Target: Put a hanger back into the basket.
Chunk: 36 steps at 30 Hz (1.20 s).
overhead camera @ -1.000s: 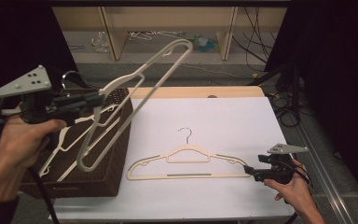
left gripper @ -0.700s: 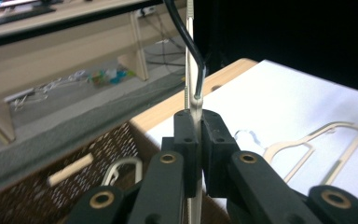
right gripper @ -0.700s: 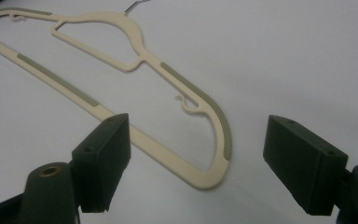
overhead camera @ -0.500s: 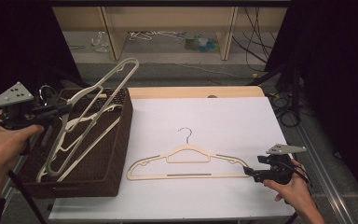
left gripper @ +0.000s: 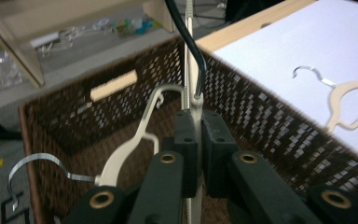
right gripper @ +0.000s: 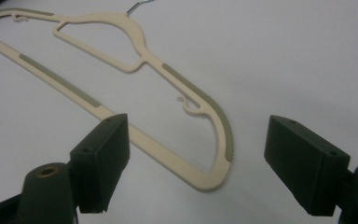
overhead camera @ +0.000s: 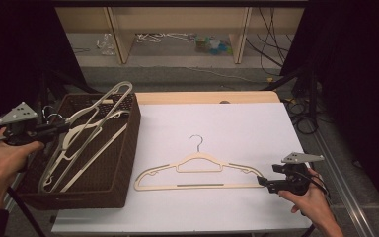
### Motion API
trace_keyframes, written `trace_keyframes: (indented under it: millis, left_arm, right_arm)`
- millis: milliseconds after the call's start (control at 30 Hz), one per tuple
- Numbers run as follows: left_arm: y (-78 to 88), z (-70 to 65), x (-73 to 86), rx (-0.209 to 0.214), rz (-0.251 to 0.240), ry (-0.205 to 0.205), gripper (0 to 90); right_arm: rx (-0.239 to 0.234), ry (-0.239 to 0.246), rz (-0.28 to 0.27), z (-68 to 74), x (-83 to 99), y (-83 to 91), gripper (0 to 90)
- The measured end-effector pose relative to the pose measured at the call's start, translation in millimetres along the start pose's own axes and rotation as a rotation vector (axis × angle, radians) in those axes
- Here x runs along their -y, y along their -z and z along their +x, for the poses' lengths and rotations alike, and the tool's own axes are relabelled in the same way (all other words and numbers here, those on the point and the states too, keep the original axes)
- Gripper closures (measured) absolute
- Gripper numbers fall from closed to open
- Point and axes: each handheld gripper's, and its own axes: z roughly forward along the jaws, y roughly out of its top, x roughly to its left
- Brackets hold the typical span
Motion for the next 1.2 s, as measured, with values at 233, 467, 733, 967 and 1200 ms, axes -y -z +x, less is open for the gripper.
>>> trace_keyframes:
  millis: [233, 467, 733, 967, 1200]
  left_arm:
    - [-15.9, 12.0, 22.7, 0.003, 0.018, 0.062, 85.6]
    - [-27.7, 11.6, 22.4, 0.025, 0.034, 0.049, 85.5]
    - [-49.1, 14.3, 23.9, 0.033, 0.073, -0.012, 84.6]
    - [-47.9, 19.4, 34.6, -0.076, 0.136, 0.084, 78.5]
    - [-43.6, 25.0, 44.5, -0.162, 0.192, 0.104, 76.4]
  right_arm:
    - [0.002, 0.030, -0.020, -1.7, 1.5, -3.7, 23.1]
    - [-0.004, 0.007, -0.010, -1.0, 1.0, -2.5, 23.1]
    - [-0.004, 0.003, -0.003, 0.4, 1.2, -2.4, 23.1]
    - [-0.011, 0.002, 0.003, 0.8, 1.6, -3.4, 23.1]
    - [-0.013, 0.007, 0.003, 0.8, 1.2, -3.6, 23.1]
